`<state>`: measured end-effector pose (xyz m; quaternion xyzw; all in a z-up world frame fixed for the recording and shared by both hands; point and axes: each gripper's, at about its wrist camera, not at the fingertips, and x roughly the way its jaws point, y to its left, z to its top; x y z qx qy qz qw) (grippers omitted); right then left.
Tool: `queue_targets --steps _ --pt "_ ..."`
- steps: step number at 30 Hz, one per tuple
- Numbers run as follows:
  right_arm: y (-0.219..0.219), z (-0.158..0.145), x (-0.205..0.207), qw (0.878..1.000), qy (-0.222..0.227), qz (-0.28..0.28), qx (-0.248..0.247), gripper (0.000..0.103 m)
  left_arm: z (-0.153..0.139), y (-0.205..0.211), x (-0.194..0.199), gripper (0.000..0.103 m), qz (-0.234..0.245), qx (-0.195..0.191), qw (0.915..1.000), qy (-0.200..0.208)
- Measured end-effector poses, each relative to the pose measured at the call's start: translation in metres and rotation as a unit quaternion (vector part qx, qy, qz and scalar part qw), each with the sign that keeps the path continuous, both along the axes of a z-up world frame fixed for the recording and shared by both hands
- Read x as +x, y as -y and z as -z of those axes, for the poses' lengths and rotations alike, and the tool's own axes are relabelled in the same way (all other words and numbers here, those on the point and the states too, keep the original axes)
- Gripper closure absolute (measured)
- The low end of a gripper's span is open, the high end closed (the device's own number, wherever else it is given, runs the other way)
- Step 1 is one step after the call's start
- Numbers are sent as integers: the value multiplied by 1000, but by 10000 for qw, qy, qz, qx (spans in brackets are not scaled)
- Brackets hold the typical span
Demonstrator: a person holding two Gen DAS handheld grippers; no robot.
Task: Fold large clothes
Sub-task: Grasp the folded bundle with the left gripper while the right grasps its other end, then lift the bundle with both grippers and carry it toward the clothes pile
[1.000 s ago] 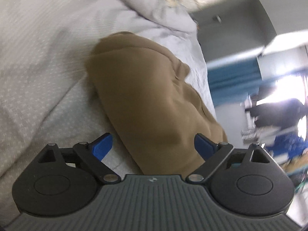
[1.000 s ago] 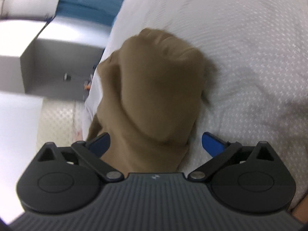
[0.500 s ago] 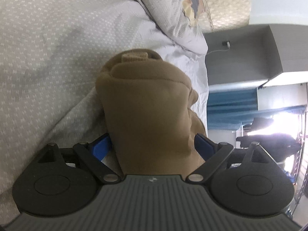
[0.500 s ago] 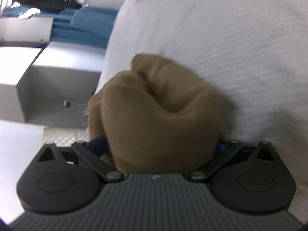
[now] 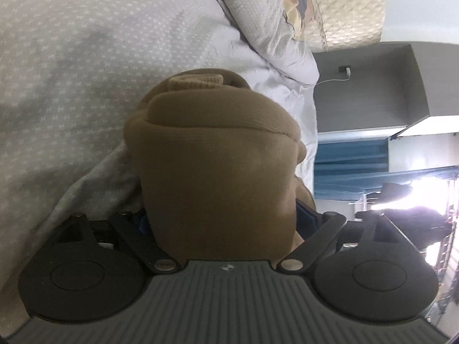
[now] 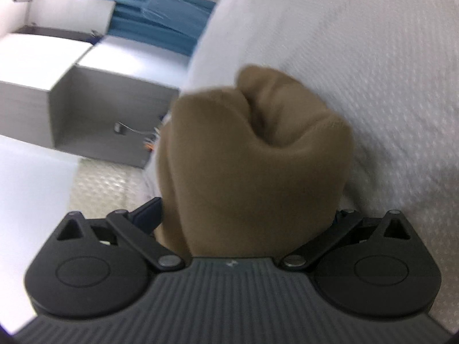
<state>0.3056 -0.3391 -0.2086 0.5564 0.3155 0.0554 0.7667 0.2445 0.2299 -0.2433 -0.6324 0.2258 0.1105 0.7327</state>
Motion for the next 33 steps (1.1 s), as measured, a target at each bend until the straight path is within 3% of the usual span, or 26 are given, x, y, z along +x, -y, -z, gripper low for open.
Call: queue_targets --steps 3,7,9,10,14,20,25,33 --pt "-6 9 10 9996 -270 -63 10 0 -4 1 4 21 27 182 9997 -161" --pt "-12 4 22 9996 -132 -4 -256 1 -12 3 5 36 92 501 9984 -259" --pt "-14 -5 22 9988 58 -69 -477 10 -19 4 5 40 152 702 9971 -264" --pt "-15 -10 21 9983 167 -81 -560 20 -21 5 5 43 181 795 9963 -267" --pt "-17 -30 20 9929 597 -300 -982 31 -31 8 4 47 255 1135 9930 -225" --pt "-17 -51 16 9841 1236 -526 -1165 39 -52 11 0 54 376 1701 9847 -11" --pt "-18 -71 10 9751 1626 -710 -1329 45 -68 9 -13 56 429 1835 9818 237" --pt "-10 -99 -24 9726 1823 -799 -1196 47 -102 15 -55 57 641 1973 9768 540"
